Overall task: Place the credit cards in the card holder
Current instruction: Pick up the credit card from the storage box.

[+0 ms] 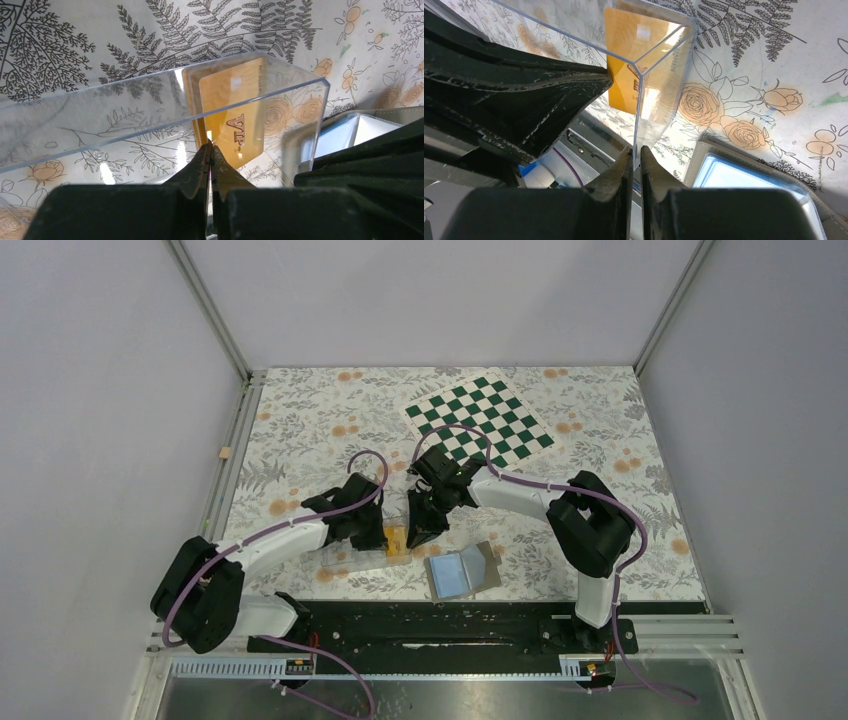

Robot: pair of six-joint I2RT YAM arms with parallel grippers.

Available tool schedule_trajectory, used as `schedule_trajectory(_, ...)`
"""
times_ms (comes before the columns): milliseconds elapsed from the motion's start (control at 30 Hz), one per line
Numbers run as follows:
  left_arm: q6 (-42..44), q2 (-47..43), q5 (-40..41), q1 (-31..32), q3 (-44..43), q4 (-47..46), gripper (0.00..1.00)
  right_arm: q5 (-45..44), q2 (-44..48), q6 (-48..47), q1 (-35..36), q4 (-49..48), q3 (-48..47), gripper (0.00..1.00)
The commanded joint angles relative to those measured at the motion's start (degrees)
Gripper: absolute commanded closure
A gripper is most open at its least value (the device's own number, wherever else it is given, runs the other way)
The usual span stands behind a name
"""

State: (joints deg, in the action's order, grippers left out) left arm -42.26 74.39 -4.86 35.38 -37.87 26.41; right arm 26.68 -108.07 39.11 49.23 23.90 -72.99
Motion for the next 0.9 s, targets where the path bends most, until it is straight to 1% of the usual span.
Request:
schedule_trajectory(0,0.27,-1.68,-2.5,1.13,-3.73,-3.51,1.0,1.57,-1.29,0.26,0.51,-1.23,0.4,0.92)
schedule_trajectory(200,0.08,-1.22,-2.75,1.3,-4.1,-3.33,1.0,1.43,-1.28,0.26,0.51,-1.3,0.56,0.92)
schedule_trajectory(367,-0.06,-2.57,-2.93,1.32,-4.15,-3.76,1.0,1.2,-0.9,0.25,0.51,-1.25,0.79,0.92)
schedule_trajectory(633,0.25,-3.63,-3.56,1.45,-3.77,-4.56,0.98,1.19,-0.91,0.46,0.51,-1.78,1.17,0.92)
schedule_trajectory(800,0.34,-1.55,-5.38,1.53,-3.65,-5.66,0.94,1.19,-0.98,0.5,0.47,-1.94,1.35,0.92)
schedule_trajectory(867,0.17,-1.58,-5.74,1.75,-3.49,-6.43,0.92,1.21,-1.0,0.51,0.51,-1.98,1.41,0.92)
